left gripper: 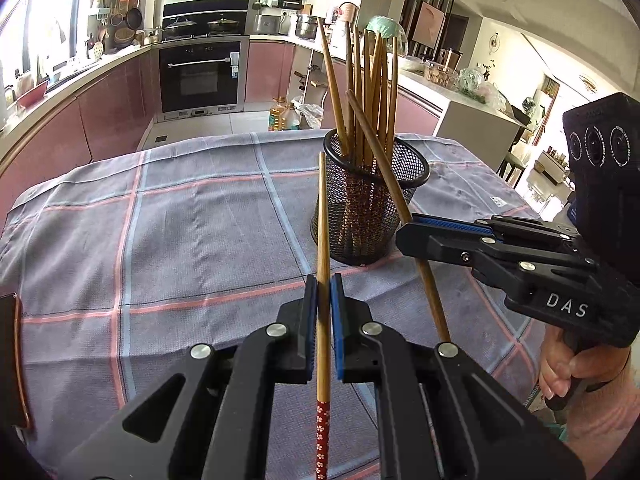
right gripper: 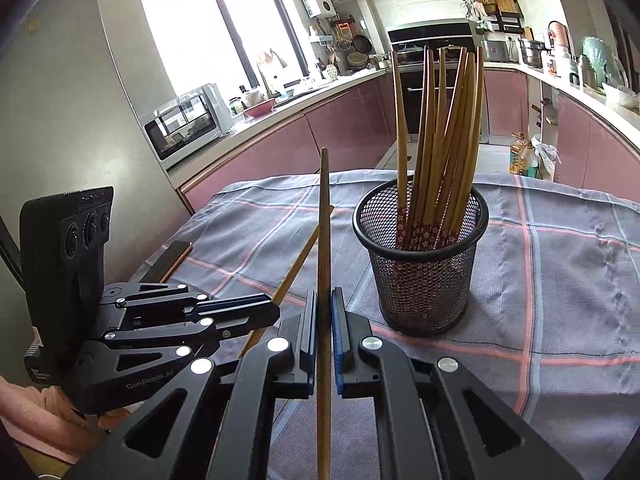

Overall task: Organize utensils
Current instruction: 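Lift the left tool's chopstick upright toward the mesh cup while the right tool carries its own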

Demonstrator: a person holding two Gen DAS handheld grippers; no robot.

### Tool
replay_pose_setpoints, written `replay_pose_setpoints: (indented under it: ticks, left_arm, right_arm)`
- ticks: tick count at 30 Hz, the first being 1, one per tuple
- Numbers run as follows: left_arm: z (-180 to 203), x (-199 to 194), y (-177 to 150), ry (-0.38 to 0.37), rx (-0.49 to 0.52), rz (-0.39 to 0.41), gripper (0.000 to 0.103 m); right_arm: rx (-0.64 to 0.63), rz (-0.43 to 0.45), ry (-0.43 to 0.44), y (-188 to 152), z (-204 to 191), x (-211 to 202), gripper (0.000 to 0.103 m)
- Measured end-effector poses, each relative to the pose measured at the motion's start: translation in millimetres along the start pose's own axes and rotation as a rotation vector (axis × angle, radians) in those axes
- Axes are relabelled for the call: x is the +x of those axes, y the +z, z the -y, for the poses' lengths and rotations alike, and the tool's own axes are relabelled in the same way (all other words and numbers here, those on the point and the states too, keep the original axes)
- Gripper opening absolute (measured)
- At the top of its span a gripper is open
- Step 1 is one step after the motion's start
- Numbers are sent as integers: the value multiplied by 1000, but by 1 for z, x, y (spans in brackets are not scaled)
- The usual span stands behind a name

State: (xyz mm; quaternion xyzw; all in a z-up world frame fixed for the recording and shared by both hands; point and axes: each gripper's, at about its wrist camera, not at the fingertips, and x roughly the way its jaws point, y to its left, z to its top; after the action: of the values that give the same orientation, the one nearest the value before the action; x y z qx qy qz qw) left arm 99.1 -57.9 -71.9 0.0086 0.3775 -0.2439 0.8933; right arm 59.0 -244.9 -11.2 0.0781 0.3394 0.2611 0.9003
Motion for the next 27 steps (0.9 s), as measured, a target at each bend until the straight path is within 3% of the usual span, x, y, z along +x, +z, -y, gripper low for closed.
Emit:
replay_pose_setpoints:
  ticks: [15,27]
  left_arm:
    - [0,-15,4,-48,-7,41,7]
    - [1,-26,2,-72,4,53,7]
  right_arm:
    - [0,33,-4,4,-1,-7,6]
    - [-62,-49,36,-6,-17,15,6]
